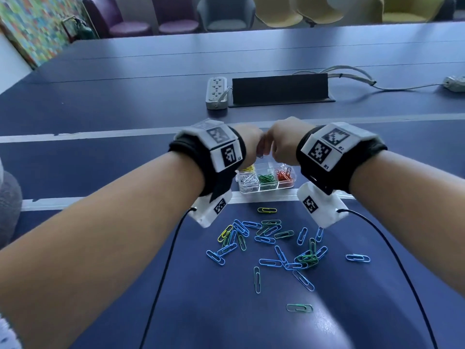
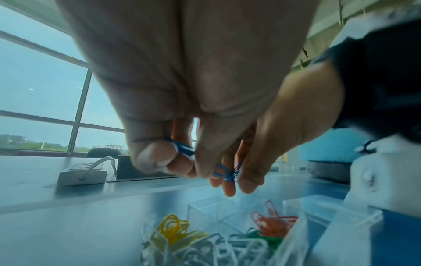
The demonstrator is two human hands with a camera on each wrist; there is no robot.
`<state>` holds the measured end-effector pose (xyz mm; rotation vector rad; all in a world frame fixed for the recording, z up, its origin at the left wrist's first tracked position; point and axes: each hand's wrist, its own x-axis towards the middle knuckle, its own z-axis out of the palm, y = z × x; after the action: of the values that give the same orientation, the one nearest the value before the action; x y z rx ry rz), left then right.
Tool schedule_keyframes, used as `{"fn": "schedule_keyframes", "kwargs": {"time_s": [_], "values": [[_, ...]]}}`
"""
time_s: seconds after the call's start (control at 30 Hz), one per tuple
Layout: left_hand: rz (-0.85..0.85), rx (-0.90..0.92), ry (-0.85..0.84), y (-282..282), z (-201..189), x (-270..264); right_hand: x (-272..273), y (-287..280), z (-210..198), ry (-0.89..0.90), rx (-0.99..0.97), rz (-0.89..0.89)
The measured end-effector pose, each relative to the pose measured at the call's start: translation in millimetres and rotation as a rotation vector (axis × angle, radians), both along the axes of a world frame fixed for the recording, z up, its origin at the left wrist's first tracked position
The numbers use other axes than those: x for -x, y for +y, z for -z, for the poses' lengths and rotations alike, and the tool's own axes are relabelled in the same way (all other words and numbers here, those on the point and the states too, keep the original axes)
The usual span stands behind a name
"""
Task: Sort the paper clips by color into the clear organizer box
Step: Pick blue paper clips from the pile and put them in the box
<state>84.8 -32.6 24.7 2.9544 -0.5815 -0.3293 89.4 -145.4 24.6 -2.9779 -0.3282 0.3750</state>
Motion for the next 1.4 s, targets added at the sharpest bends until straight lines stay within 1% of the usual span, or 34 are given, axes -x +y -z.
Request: {"fn": "schedule_keyframes", "kwargs": {"time_s": [0.07, 0.2, 0.3, 0.4, 0.57, 0.77, 0.87, 0.93, 1.0, 1.13, 1.23, 1.33, 1.4], "values": [[0.021, -0.005, -0.017, -8, 1, -4, -2, -1, 3, -0.011, 0.007, -0.007], [0.049, -0.019, -0.051, -13, 8, -7, -2, -9, 6, -0.006, -0.053, -0.005], [0.053, 0.034, -0.076, -16, 11, -7, 1, -12, 7, -0.037, -0.097, -0.001], [0.050, 0.100, -0.056, -17, 11, -9, 0, -16, 8, -0.062, -0.135, 0.012], [0.053, 0.140, -0.039, -16, 11, -8, -2, -24, 11, -0.088, -0.263, 0.056], [0.028, 0.248, -0.048, -7, 11, -2, 8, -34, 13, -0.070, -0.244, 0.051], [0.036, 0.261, -0.068, 1, 11, 3, 15, -41, 14, -0.092, -0.203, 0.043], [0.051, 0.260, -0.059, 6, 11, 9, 24, -46, 13, -0.107, -0.191, 0.016], [0.083, 0.232, -0.025, 10, 11, 16, 35, -49, 11, -0.097, -0.164, -0.054], [0.148, 0.136, 0.068, 18, 14, 33, 61, -50, 12, 0.064, -0.098, -0.227], [0.177, 0.070, 0.142, 26, 19, 45, 77, -53, 21, 0.172, -0.031, -0.316], [0.188, 0.022, 0.196, 35, 23, 54, 85, -55, 31, 0.226, -0.009, -0.350], [0.186, 0.008, 0.214, 39, 25, 58, 87, -55, 34, 0.201, 0.005, -0.341]]}}
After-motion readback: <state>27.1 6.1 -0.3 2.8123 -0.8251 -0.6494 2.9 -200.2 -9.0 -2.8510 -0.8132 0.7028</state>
